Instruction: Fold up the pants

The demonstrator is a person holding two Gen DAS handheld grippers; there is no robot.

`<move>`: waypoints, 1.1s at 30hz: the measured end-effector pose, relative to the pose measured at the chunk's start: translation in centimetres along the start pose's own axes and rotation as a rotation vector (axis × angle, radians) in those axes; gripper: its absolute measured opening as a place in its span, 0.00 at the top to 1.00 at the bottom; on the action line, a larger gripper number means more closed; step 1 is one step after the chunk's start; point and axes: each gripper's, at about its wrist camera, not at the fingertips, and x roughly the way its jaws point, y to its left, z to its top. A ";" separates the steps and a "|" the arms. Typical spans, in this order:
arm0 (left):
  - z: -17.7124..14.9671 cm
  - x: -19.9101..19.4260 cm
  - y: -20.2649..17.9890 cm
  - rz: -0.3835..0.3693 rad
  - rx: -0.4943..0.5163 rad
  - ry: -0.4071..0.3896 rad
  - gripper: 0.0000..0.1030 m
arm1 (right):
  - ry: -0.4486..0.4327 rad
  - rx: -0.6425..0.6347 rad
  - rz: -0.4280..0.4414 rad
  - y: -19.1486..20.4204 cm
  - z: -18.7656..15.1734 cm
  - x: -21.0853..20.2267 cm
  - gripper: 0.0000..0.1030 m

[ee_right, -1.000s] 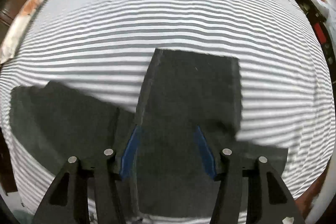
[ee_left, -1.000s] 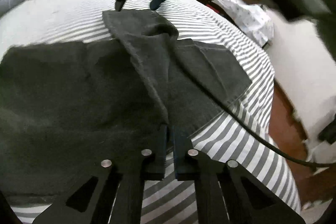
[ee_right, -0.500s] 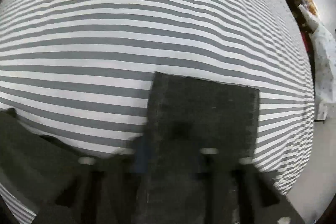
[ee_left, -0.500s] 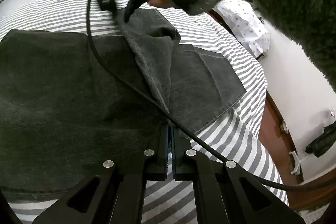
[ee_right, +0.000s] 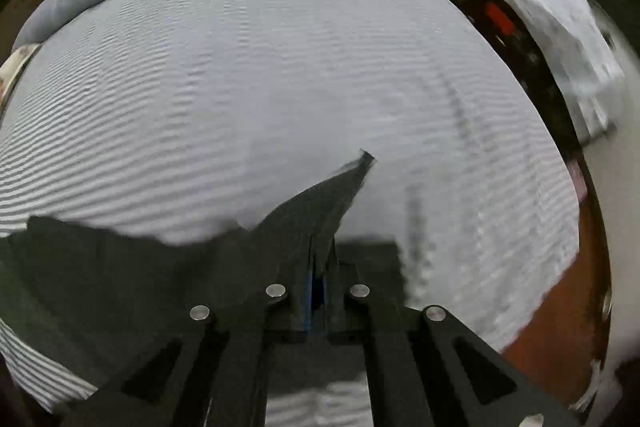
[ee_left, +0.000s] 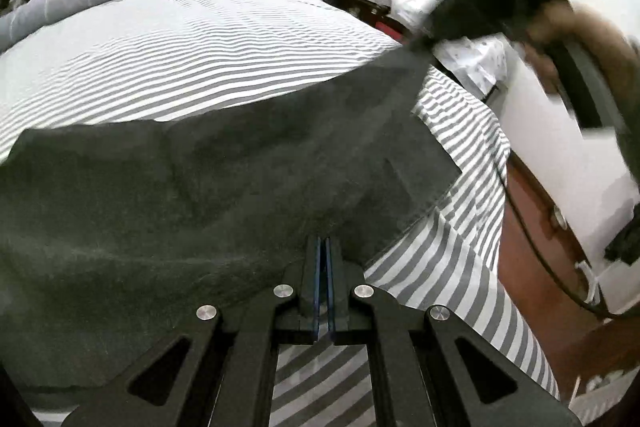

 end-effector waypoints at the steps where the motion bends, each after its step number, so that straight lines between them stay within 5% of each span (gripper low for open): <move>1: 0.0 -0.1 -0.1 0.001 0.008 0.003 0.98 | 0.010 0.023 0.004 -1.1 -1.2 0.5 0.98; 6: -0.4 0.3 -0.9 0.002 0.084 0.053 0.98 | 0.054 0.108 0.021 -4.1 -6.2 4.3 0.98; 15: -2.1 2.4 -3.6 -0.030 0.205 0.162 0.99 | 0.114 0.209 0.060 -5.6 -9.0 8.7 0.99; 21: -2.1 0.8 -0.8 -0.043 0.090 0.144 0.98 | 0.130 0.238 0.038 -6.5 -8.8 10.6 0.98; 25: -1.6 -1.4 2.9 0.029 0.007 0.109 0.98 | 0.125 0.195 0.003 -6.0 -8.7 10.7 0.97; 29: -2.0 -2.4 7.3 0.122 -0.087 0.100 0.98 | 0.125 0.224 -0.003 -6.7 -8.5 9.3 0.68; 33: -3.0 -2.7 11.4 0.201 -0.197 0.108 0.98 | 0.057 0.221 -0.047 -7.3 -7.4 6.0 0.61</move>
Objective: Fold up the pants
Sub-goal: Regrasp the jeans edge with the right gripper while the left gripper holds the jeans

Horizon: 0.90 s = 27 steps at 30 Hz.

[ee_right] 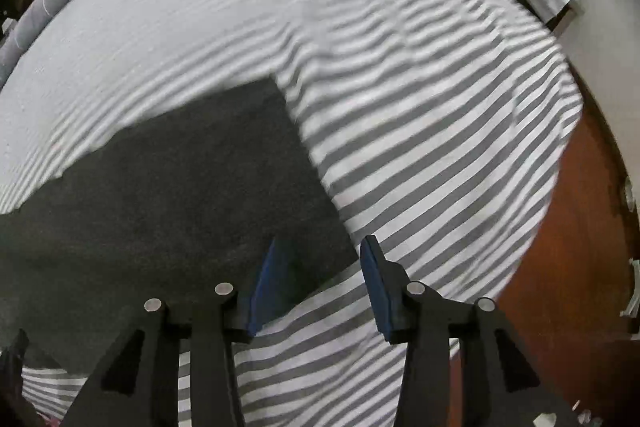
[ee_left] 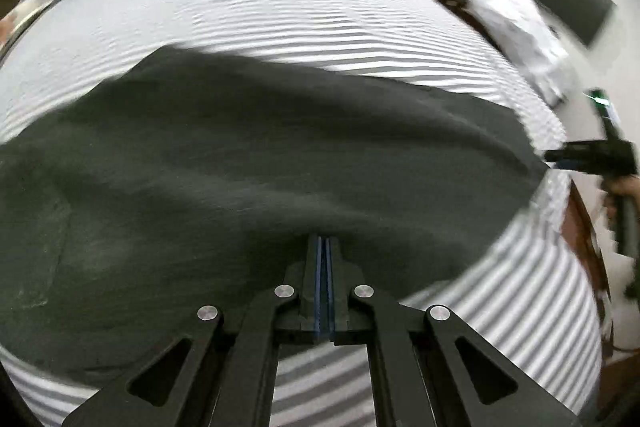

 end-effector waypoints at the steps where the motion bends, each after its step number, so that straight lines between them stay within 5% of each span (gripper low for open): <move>1: -0.1 0.6 0.8 0.014 -0.018 0.023 0.98 | -0.019 -0.010 -0.001 0.4 0.4 -1.0 0.61; 7: -1.2 0.9 2.7 -0.007 -0.112 0.058 0.98 | -0.057 -0.180 0.191 9.5 3.1 -5.1 0.52; 11: -0.3 -1.7 2.5 0.009 -0.094 -0.025 0.98 | -0.030 -0.390 0.347 18.9 3.0 -5.9 0.51; 14: 2.0 -4.0 3.7 0.035 -0.111 -0.140 0.97 | 0.030 -0.549 0.454 26.8 3.1 -5.5 0.51; 18: 5.2 -4.0 6.8 0.102 -0.150 -0.190 0.96 | 0.159 -0.634 0.590 35.7 2.9 -3.7 0.51; 23: 6.7 -1.7 10.2 0.150 -0.217 -0.155 0.95 | 0.335 -0.634 0.711 43.8 2.9 -0.9 0.51; 27: 4.9 0.3 12.1 0.147 -0.262 -0.080 0.95 | 0.418 -0.628 0.728 47.6 1.9 0.6 0.51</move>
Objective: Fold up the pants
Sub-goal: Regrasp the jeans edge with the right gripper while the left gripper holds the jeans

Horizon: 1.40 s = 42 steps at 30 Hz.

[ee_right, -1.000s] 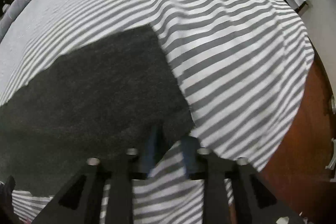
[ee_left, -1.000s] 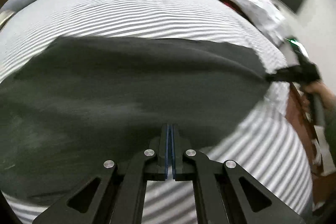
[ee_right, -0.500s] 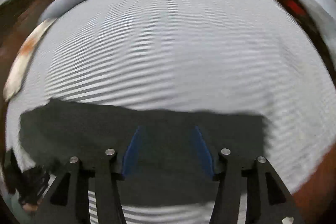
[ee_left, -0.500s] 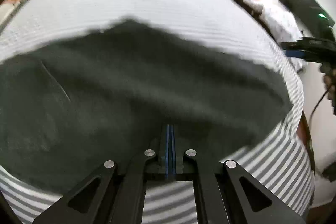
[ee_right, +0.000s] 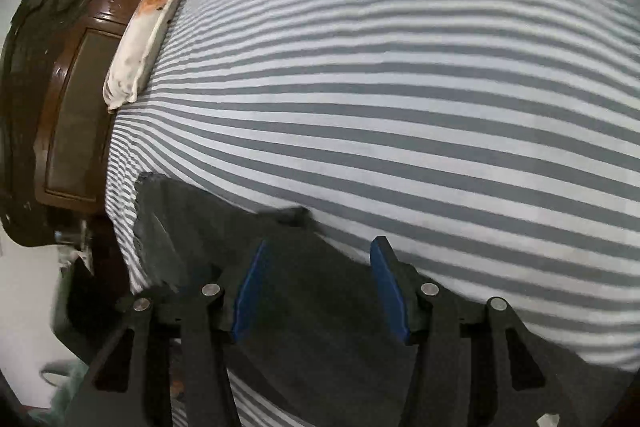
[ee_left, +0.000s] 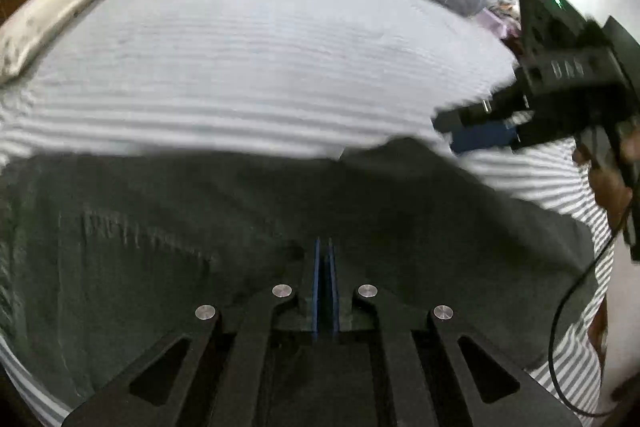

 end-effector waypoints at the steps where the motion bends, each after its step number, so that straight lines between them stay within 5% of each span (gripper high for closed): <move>1: -0.4 0.3 0.2 0.001 -0.001 0.012 0.95 | 0.007 -0.006 0.002 0.4 -0.1 0.5 0.54; 6: -1.3 1.1 0.2 -0.009 -0.012 0.004 0.95 | 0.063 -0.128 0.037 2.2 -3.8 1.4 0.65; 13: -1.5 1.4 1.9 -0.053 -0.109 -0.012 0.95 | 0.049 -0.287 -0.011 4.0 -10.5 2.2 0.65; 17: -1.5 1.5 1.6 -0.050 -0.110 -0.015 0.95 | 0.003 -0.306 -0.030 4.7 -11.6 2.3 0.59; 24: -1.5 1.2 2.7 -0.069 -0.140 -0.015 0.95 | -0.075 -0.360 -0.056 5.9 -11.1 0.4 0.55; 34: -1.5 1.1 3.5 -0.076 -0.150 -0.014 0.95 | -0.051 -0.190 0.138 4.7 -4.8 1.9 0.50; 36: -1.4 1.0 3.4 -0.072 -0.140 -0.017 0.95 | -0.091 -0.117 0.201 4.2 -3.3 1.3 0.59; 38: -1.6 0.7 3.1 -0.060 -0.126 -0.026 0.95 | -0.125 -0.091 0.190 3.8 -2.2 0.3 0.91; 42: -1.7 0.1 2.4 -0.025 -0.084 -0.048 0.95 | -0.149 -0.153 0.087 4.3 -0.6 -0.1 0.95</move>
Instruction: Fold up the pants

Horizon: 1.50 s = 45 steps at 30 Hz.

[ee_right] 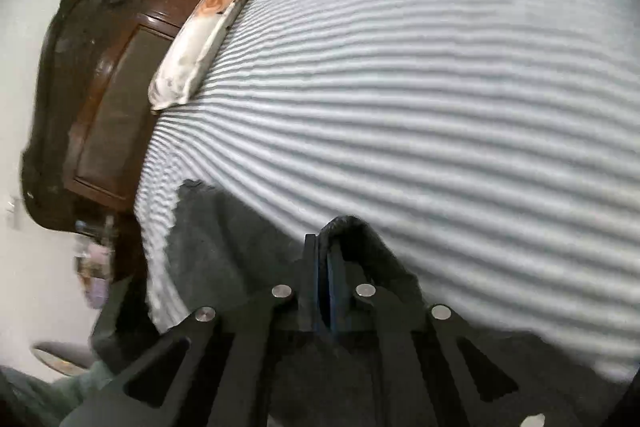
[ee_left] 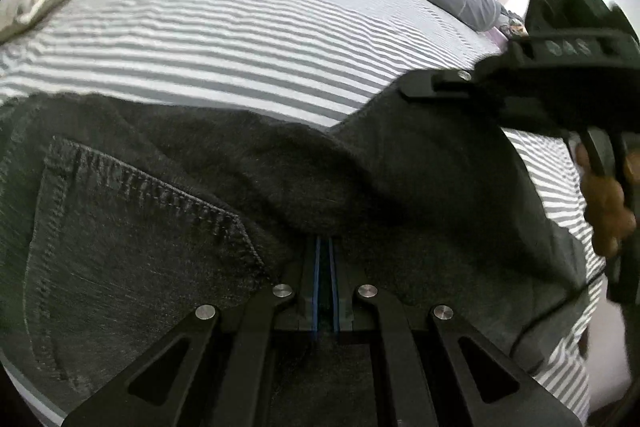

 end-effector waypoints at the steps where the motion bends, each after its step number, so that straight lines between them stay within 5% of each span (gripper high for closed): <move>1: 0.0 -0.2 -0.2 0.006 0.010 -0.010 0.95 | 0.005 -0.007 -0.019 0.1 0.3 0.4 0.95; 9: 0.3 -1.0 0.7 0.011 -0.024 -0.038 0.95 | -0.027 0.013 -0.147 -2.4 1.0 2.4 0.96; 19: -0.3 -0.6 -0.6 0.099 0.080 0.004 0.95 | -0.107 0.010 -0.225 -2.4 2.2 0.7 0.95; 24: -0.3 -3.1 -1.0 0.089 0.080 -0.078 0.95 | -0.104 -0.037 -0.232 -0.4 -0.8 -2.7 0.95; 27: -0.9 -3.8 -1.7 0.046 0.120 -0.042 0.94 | -0.049 -0.036 -0.254 -0.5 -3.6 -3.4 0.95; 32: -4.0 -1.8 -3.7 0.080 0.198 0.110 0.94 | 0.035 0.008 -0.333 -2.4 -7.6 -2.9 0.87; 35: -4.8 -1.8 -4.3 0.108 0.249 0.111 0.94 | 0.027 0.046 -0.345 -3.8 -9.2 -3.9 0.84; 41: -6.1 -2.8 -3.6 0.076 0.150 0.180 0.94 | -0.041 0.064 -0.364 -4.0 -12.1 -7.7 0.52; 45: -6.6 -3.0 -3.8 0.093 0.153 0.196 0.94 | -0.038 0.104 -0.371 -4.5 -14.3 -8.4 0.49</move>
